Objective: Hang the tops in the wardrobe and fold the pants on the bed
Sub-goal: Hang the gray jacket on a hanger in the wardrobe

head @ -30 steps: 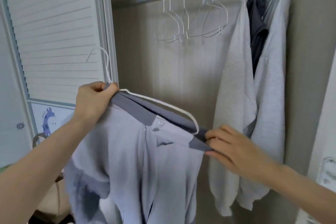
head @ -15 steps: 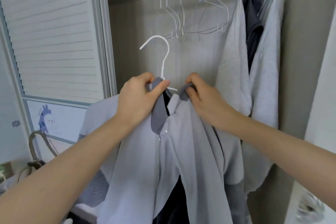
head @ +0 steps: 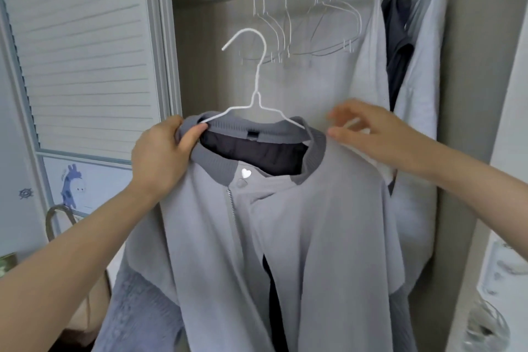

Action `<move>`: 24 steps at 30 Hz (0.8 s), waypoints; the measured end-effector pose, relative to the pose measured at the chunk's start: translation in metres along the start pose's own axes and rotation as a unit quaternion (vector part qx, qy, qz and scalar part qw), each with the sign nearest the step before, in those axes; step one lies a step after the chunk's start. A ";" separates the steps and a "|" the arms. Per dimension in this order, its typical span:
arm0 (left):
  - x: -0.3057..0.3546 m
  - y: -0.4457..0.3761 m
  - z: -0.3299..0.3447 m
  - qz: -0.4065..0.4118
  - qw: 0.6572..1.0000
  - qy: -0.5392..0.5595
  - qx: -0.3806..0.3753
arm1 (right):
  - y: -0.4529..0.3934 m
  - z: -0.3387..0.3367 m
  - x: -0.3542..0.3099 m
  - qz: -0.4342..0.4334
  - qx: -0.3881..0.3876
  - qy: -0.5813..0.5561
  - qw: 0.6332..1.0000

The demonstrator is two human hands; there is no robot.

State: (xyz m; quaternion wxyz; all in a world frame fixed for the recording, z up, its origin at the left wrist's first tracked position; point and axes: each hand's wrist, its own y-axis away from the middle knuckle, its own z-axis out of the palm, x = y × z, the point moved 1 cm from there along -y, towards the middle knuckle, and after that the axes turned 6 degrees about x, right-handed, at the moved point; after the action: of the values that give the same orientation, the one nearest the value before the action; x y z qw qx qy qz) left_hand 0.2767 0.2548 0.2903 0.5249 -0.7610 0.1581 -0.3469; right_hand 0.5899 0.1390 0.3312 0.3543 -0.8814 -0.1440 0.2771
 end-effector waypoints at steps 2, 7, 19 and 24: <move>-0.004 0.001 0.001 -0.010 1.000 -0.010 0.007 | 0.007 0.004 0.010 0.023 -0.067 0.081 0.994; -0.014 -0.006 0.006 -0.024 0.997 0.064 -0.039 | 0.014 0.002 0.006 0.002 -0.076 0.002 0.997; -0.024 -0.001 0.014 -0.001 0.973 0.161 -0.167 | 0.016 -0.002 0.028 0.249 -0.190 -0.376 0.872; -0.029 -0.009 0.035 -0.001 0.979 0.096 -0.178 | 0.025 -0.003 0.017 0.246 -0.174 -0.428 0.852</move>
State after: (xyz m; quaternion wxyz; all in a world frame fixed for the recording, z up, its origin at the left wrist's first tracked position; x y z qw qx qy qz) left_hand 0.2791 0.2998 0.2805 0.3627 -0.8057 0.2664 -0.3851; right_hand 0.6064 0.1274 0.3086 0.0189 -0.7297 -0.1057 0.6753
